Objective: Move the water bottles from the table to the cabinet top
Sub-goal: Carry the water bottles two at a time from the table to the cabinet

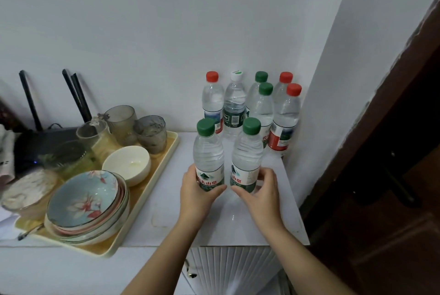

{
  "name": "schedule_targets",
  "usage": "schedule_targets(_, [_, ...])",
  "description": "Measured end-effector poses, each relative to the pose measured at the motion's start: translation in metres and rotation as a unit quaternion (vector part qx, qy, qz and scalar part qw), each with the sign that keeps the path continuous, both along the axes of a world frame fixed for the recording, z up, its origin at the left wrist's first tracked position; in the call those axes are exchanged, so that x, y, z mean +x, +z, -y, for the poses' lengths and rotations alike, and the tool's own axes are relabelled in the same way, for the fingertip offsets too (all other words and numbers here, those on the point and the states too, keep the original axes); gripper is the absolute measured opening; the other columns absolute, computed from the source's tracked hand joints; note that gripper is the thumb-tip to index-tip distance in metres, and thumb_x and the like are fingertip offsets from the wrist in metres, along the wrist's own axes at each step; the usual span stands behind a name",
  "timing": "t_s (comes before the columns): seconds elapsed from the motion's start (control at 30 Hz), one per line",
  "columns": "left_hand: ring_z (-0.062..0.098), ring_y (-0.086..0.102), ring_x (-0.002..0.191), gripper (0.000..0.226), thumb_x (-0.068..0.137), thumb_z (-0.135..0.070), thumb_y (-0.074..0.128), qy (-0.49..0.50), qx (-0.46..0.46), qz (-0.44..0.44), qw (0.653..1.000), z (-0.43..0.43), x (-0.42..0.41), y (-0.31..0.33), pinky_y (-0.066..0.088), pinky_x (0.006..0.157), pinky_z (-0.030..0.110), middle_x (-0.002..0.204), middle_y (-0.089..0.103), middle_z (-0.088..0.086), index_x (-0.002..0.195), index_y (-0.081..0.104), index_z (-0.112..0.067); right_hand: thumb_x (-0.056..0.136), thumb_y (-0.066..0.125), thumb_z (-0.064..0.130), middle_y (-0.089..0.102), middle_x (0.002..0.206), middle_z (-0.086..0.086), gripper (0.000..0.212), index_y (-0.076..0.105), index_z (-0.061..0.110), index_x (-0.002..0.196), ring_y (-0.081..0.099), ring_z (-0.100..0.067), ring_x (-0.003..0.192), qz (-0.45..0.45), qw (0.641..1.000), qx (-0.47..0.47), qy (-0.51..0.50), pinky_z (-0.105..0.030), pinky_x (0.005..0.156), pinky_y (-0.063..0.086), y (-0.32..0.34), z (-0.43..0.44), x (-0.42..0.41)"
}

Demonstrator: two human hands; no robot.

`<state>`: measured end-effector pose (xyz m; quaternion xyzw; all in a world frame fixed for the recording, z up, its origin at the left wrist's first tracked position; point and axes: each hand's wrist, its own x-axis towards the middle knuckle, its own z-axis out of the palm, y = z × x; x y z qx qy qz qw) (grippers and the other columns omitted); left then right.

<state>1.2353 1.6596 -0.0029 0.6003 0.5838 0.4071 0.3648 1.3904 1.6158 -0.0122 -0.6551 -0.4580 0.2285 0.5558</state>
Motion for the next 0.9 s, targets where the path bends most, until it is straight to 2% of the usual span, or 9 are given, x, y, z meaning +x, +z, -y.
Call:
schedule_targets(0.07, [-0.005,0.058,0.093,0.065,0.062,-0.019,0.090,0.010,-0.006,0.024,1.000,-0.001,0.002,0.002,0.046,0.075,0.015,0.101,0.060,-0.019,0.112,0.049,-0.028,0.058,0.092,0.016,0.049,0.108,0.001,0.064,0.053,0.020,0.109,0.053,-0.010,0.097,0.042,0.999,0.007,-0.017,-0.015,0.081,0.045,-0.002,-0.005,0.002])
schedule_targets(0.13, [-0.007,0.057,0.089,0.060,0.064,-0.016,0.089,0.009,-0.007,0.023,1.000,-0.008,0.006,0.003,0.044,0.070,0.012,0.096,0.060,-0.020,0.108,0.049,-0.028,0.059,0.092,0.017,0.047,0.110,0.001,0.064,0.057,0.015,0.113,0.053,-0.011,0.096,0.051,0.998,0.000,-0.020,-0.023,0.083,0.048,-0.002,-0.015,0.004])
schedule_targets(0.27, [0.008,0.055,0.092,0.061,0.064,-0.021,0.088,0.026,0.003,-0.001,1.000,-0.034,0.014,0.009,0.044,0.082,0.023,0.105,0.053,-0.006,0.115,0.054,-0.025,0.063,0.090,0.017,0.046,0.114,0.000,0.069,0.058,0.011,0.124,0.054,-0.013,0.100,0.055,0.998,-0.008,-0.022,-0.016,0.083,0.041,0.004,-0.039,0.006])
schedule_targets(0.37, [0.013,0.053,0.095,0.063,0.066,-0.021,0.087,0.032,0.014,-0.020,0.999,-0.054,0.021,0.012,0.043,0.084,0.026,0.105,0.049,-0.002,0.120,0.055,-0.021,0.064,0.090,0.017,0.050,0.118,-0.004,0.068,0.055,0.010,0.123,0.055,-0.015,0.101,0.052,0.998,-0.011,-0.032,-0.014,0.082,0.037,0.008,-0.060,0.006])
schedule_targets(0.5, [0.013,0.062,0.097,0.061,0.063,-0.019,0.088,0.053,0.018,0.014,0.998,-0.077,0.026,0.009,0.053,0.085,0.037,0.107,0.064,-0.005,0.110,0.051,-0.027,0.066,0.088,0.014,0.051,0.103,-0.004,0.054,0.050,0.007,0.103,0.049,-0.016,0.089,0.075,0.995,-0.013,-0.061,-0.017,0.070,0.033,0.011,-0.081,0.005])
schedule_targets(0.6, [0.014,0.064,0.097,0.058,0.066,-0.017,0.087,0.057,0.012,0.024,0.998,-0.090,0.030,0.011,0.053,0.085,0.035,0.108,0.066,-0.004,0.109,0.049,-0.026,0.071,0.084,0.017,0.051,0.086,-0.001,0.043,0.044,0.014,0.086,0.049,-0.019,0.076,0.105,0.992,-0.024,-0.071,-0.028,0.061,0.036,0.012,-0.091,0.003])
schedule_targets(0.7, [0.016,0.064,0.099,0.056,0.069,-0.016,0.085,0.052,0.007,0.030,0.998,-0.102,0.034,0.012,0.050,0.083,0.031,0.109,0.067,-0.002,0.114,0.052,-0.021,0.077,0.080,0.021,0.051,0.073,0.001,0.038,0.042,0.016,0.074,0.045,-0.019,0.066,0.129,0.987,-0.044,-0.086,-0.027,0.052,0.028,0.012,-0.100,0.002])
schedule_targets(0.77, [0.016,0.064,0.101,0.057,0.070,-0.016,0.084,0.048,0.006,0.032,0.998,-0.107,0.036,0.011,0.047,0.082,0.027,0.111,0.068,-0.001,0.118,0.054,-0.018,0.079,0.078,0.020,0.051,0.069,0.003,0.037,0.043,0.015,0.070,0.044,-0.019,0.063,0.134,0.985,-0.045,-0.098,-0.030,0.052,0.025,0.013,-0.105,0.003])
schedule_targets(0.9, [0.016,0.064,0.102,0.055,0.071,-0.017,0.084,0.045,0.013,0.028,0.998,-0.114,0.037,0.007,0.050,0.083,0.029,0.111,0.069,-0.001,0.117,0.055,-0.018,0.081,0.077,0.020,0.056,0.066,-0.002,0.032,0.048,0.011,0.071,0.052,-0.026,0.064,0.131,0.985,-0.055,-0.098,-0.033,0.057,0.036,0.010,-0.111,0.005])
